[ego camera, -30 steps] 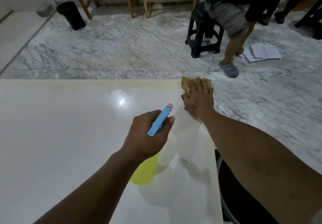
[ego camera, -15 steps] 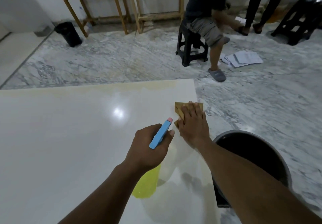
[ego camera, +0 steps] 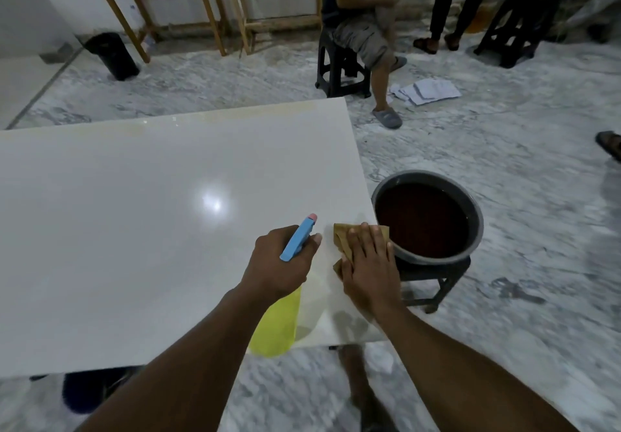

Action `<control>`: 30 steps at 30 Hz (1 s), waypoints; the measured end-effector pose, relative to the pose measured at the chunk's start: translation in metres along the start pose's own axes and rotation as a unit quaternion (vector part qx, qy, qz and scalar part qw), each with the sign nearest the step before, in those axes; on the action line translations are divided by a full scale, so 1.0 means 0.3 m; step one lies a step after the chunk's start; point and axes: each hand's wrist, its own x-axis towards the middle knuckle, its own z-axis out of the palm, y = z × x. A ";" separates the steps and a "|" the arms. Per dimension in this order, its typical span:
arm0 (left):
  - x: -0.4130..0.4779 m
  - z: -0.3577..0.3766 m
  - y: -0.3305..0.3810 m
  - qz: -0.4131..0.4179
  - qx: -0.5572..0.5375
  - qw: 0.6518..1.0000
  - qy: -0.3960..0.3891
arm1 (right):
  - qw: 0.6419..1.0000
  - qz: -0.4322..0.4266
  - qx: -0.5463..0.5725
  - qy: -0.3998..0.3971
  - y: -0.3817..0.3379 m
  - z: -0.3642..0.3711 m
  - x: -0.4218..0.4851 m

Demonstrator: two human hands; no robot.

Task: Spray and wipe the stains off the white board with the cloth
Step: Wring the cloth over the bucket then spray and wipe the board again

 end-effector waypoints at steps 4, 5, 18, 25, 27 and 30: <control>-0.139 0.022 -0.035 0.000 -0.007 1.000 -0.002 | 1.000 0.002 -0.017 -0.009 -0.002 0.019 -0.191; -0.169 0.029 -0.042 -0.001 -0.012 1.000 -0.005 | 1.000 0.004 -0.015 -0.009 -0.005 0.023 -0.228; -0.332 -0.008 -0.081 -0.014 -0.029 0.998 -0.055 | 0.936 0.121 0.330 -0.036 -0.071 -0.091 -0.581; -0.235 -0.089 0.024 -0.005 0.037 0.993 -0.109 | 0.383 0.305 0.868 -0.087 -0.080 -0.465 -0.405; -0.187 -0.109 0.064 0.000 0.052 0.990 -0.131 | 0.364 0.281 0.885 -0.064 -0.102 -0.538 -0.338; -0.106 -0.120 0.119 0.002 0.092 0.983 -0.161 | 0.343 0.288 0.893 -0.051 -0.104 -0.562 -0.195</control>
